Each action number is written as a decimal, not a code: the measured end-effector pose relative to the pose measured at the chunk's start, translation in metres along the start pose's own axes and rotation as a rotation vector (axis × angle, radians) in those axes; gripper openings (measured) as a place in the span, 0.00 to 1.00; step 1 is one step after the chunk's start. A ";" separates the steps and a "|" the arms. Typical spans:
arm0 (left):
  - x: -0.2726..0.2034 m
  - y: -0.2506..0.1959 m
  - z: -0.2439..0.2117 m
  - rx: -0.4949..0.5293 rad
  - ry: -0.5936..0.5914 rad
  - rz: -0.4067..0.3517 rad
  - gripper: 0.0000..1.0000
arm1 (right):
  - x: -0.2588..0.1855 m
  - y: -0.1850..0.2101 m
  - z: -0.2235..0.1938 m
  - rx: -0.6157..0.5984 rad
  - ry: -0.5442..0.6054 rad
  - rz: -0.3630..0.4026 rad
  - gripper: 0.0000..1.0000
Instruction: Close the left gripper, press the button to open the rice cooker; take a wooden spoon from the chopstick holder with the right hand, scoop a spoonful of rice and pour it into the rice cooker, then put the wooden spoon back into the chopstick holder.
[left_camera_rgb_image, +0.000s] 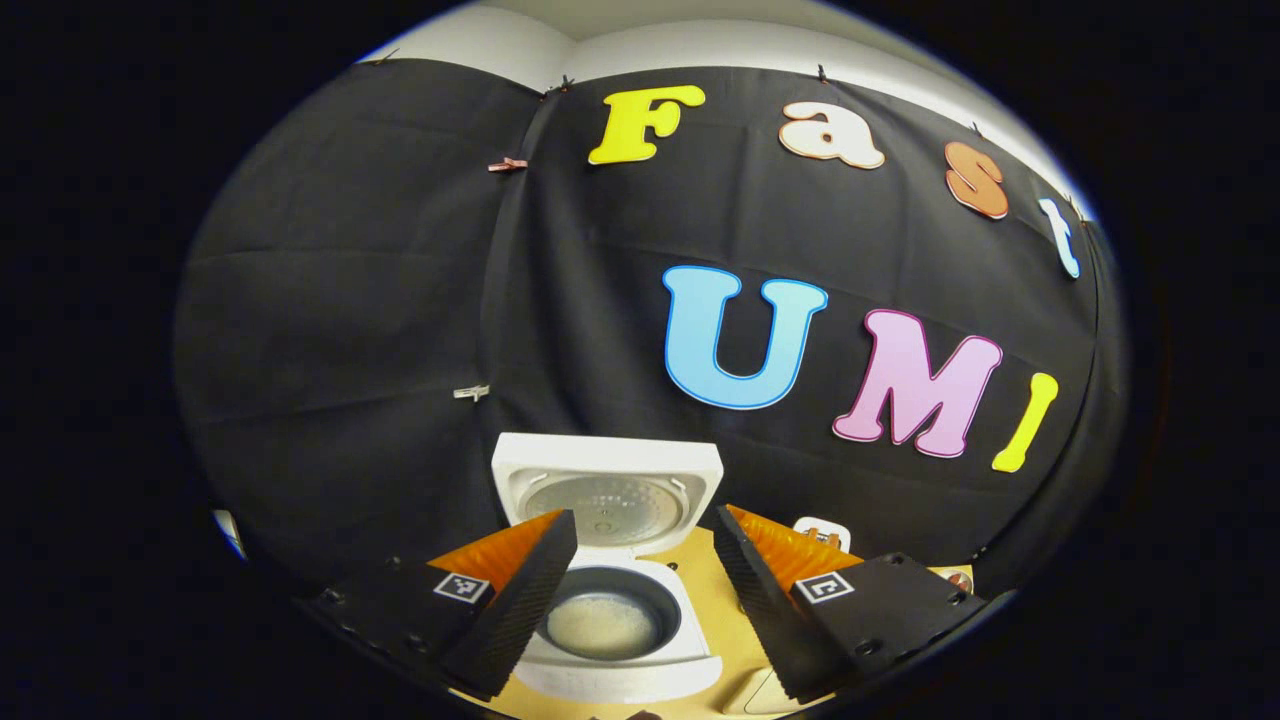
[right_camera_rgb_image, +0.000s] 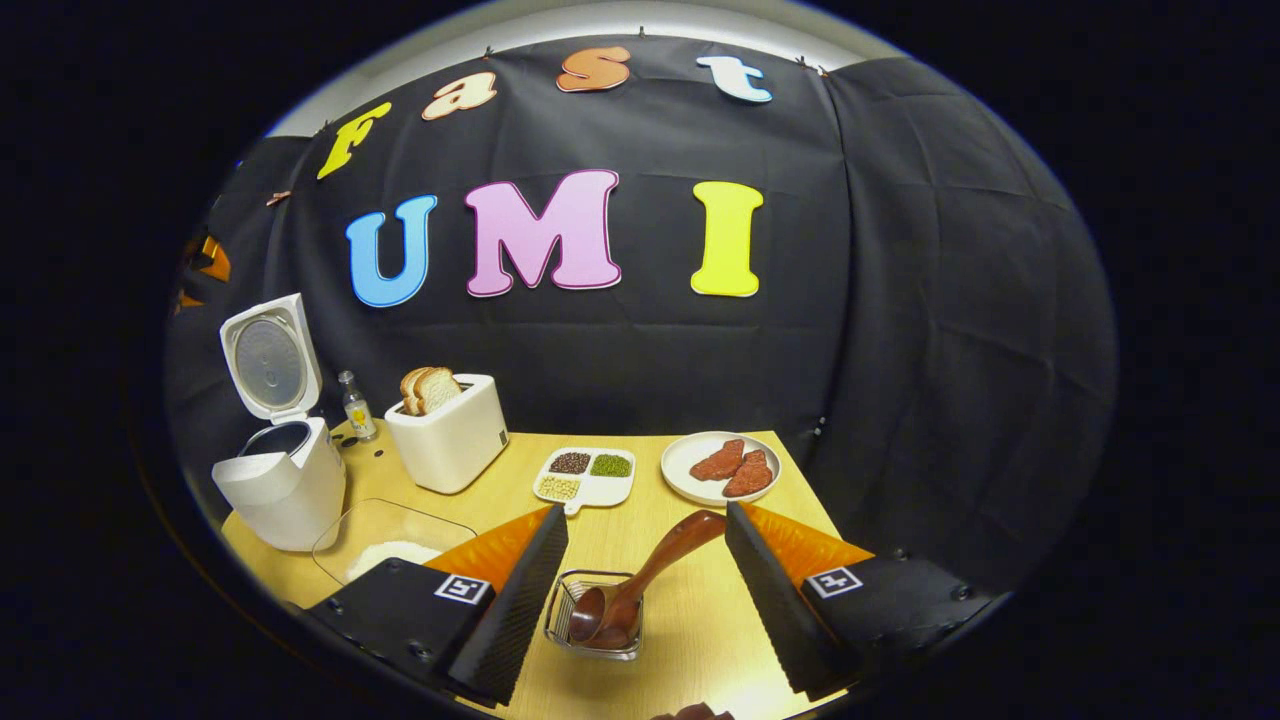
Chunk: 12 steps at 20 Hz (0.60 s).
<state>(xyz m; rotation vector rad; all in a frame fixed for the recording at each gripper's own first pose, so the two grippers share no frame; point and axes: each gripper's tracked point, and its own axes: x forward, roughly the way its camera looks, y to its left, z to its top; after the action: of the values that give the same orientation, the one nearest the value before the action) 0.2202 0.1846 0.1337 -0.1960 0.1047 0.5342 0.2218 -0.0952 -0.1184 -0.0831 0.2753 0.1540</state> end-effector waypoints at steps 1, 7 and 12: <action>0.015 0.004 0.012 -0.002 -0.004 -0.006 0.95 | -0.004 -0.001 0.002 -0.005 0.004 -0.018 0.98; 0.116 0.039 0.042 0.092 -0.012 0.006 0.95 | -0.027 0.001 0.025 -0.022 -0.012 -0.153 0.99; 0.175 0.056 0.023 0.120 0.035 0.019 0.95 | -0.050 0.015 0.028 -0.017 -0.020 -0.207 0.99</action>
<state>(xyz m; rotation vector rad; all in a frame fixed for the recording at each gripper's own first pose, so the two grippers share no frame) 0.3420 0.3233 0.1214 -0.0873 0.1725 0.5417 0.1794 -0.0846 -0.0787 -0.1266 0.2434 -0.0480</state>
